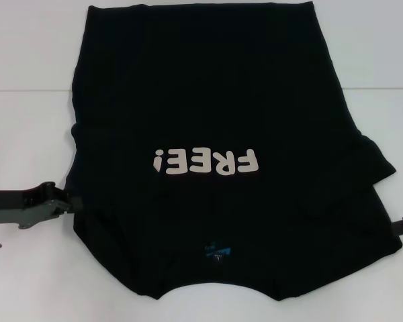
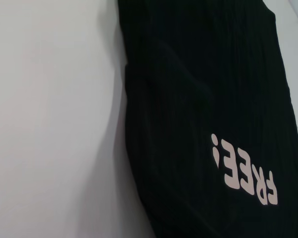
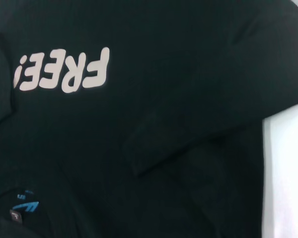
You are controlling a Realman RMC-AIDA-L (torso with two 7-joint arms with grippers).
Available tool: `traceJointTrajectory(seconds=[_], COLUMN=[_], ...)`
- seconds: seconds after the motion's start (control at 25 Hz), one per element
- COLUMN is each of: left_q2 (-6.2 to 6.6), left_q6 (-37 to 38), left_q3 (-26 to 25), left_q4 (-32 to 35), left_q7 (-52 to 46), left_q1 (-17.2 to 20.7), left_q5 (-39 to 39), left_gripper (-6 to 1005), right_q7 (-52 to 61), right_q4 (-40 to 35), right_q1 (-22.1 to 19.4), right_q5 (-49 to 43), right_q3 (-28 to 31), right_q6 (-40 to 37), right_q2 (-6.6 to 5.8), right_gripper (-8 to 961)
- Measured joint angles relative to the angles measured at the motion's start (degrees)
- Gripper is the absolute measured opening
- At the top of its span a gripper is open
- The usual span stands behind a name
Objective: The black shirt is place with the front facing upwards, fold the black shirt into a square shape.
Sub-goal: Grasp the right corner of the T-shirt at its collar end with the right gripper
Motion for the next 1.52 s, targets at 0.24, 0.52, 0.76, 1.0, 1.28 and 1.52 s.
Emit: traceJointTrajectory(seconds=[0.24,0.52,0.76,1.0,1.28,1.52], left_q2=[-0.09,-0.09,-0.09,-0.09,-0.09,-0.09], left_q6=[0.0,-0.1,-0.2,-0.3,-0.3,-0.5], left_q3=[0.0,0.0,-0.1,-0.1,-0.1,-0.2], left_q4=[-0.1,-0.1,-0.1,-0.1,-0.1,-0.1], left_q7=[0.0,0.0,0.0,0.0,0.0,-0.1], left_q1=[0.2,0.3,0.3,0.1,0.0,-0.1], left_q5=[0.0,0.0,0.0,0.0,0.0,0.0], left_gripper=[43,48,52,56,61,65], right_q7=[0.6,0.8,0.8,0.8,1.0,1.4], right_q4=[0.0,0.0,0.1,0.1,0.2,0.3], right_q1=[-0.1,-0.1,-0.5,-0.5,-0.3,0.6], right_q5=[-1.2,-1.4,-1.5,-1.5,-2.8,-3.8], right_q3=[0.0,-0.1,-0.1,-0.1,-0.2,-0.2], right_q6=[0.9,2.7,4.1,4.9,5.8,6.3], right_q2=[0.03,0.63,1.37,2.07,2.75,3.49], right_gripper=[383,382,383,382,382,383])
